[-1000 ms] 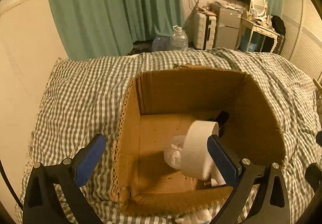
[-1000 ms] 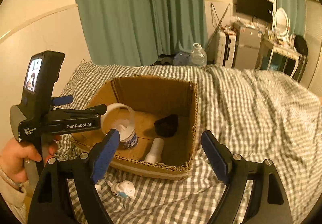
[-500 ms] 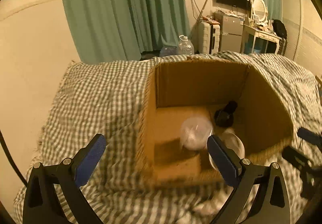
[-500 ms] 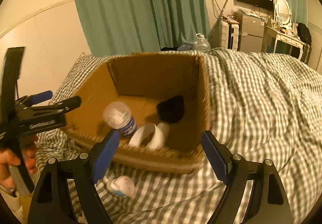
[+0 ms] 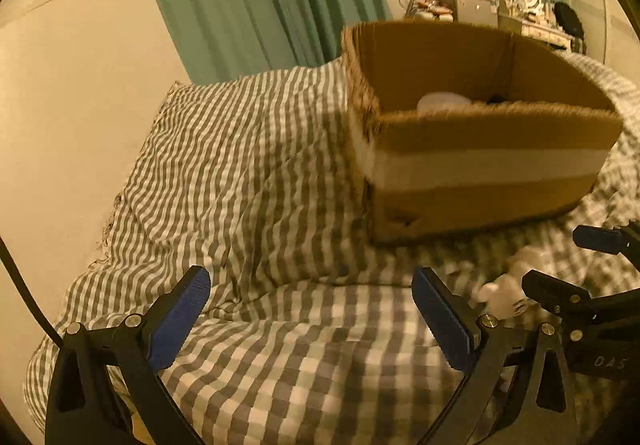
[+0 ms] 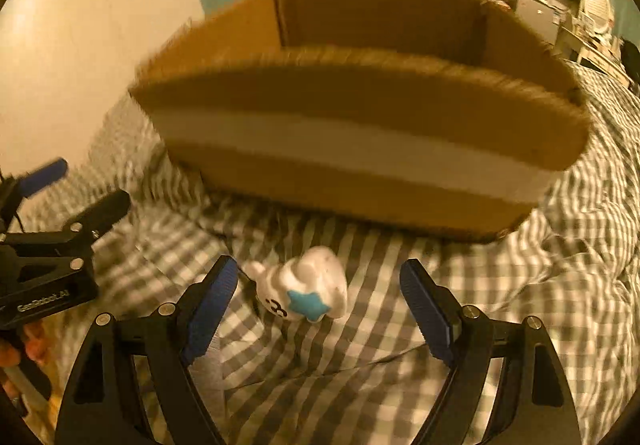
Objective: Organize objects
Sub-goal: 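Grasp the white toy figure with the blue star with the right tool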
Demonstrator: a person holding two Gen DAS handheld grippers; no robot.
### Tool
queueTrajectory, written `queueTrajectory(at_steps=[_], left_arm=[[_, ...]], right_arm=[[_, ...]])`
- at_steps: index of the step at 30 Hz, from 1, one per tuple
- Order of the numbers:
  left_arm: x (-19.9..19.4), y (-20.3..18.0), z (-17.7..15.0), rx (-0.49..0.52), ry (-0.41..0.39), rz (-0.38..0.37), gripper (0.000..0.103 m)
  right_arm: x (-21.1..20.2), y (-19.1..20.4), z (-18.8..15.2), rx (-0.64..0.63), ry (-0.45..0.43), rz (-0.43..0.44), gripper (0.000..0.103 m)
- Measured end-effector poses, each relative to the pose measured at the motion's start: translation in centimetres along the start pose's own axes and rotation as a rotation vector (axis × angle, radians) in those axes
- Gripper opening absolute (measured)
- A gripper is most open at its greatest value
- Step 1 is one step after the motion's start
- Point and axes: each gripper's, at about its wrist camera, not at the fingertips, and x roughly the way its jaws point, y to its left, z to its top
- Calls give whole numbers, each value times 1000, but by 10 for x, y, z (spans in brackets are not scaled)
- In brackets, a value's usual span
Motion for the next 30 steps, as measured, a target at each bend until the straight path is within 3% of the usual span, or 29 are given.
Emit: queueTrajectory(at_steps=[8,10,12,15,24,30], left_arm=[[16,5,1,-35,18,-21,103],[19,9,0,-49,31,-27,103],[22,11,-2,-62,41,-31,103],[23,12,-4,-74,52,-43,103],[5,4,-9,-113,57,-84,103],[-16,-35,-11,-50,52,-119,103]], right_arm=[[39,11,2,-46,70,-3,83],[47,12,2,-54,86,0,79],[53,14,2,-62,100,10,64],[55,16,0,-78,98,-1,64],[-3,-2,-7,-16,-41,-2,64],[-47,-15,-14,18,-106,-51,64]])
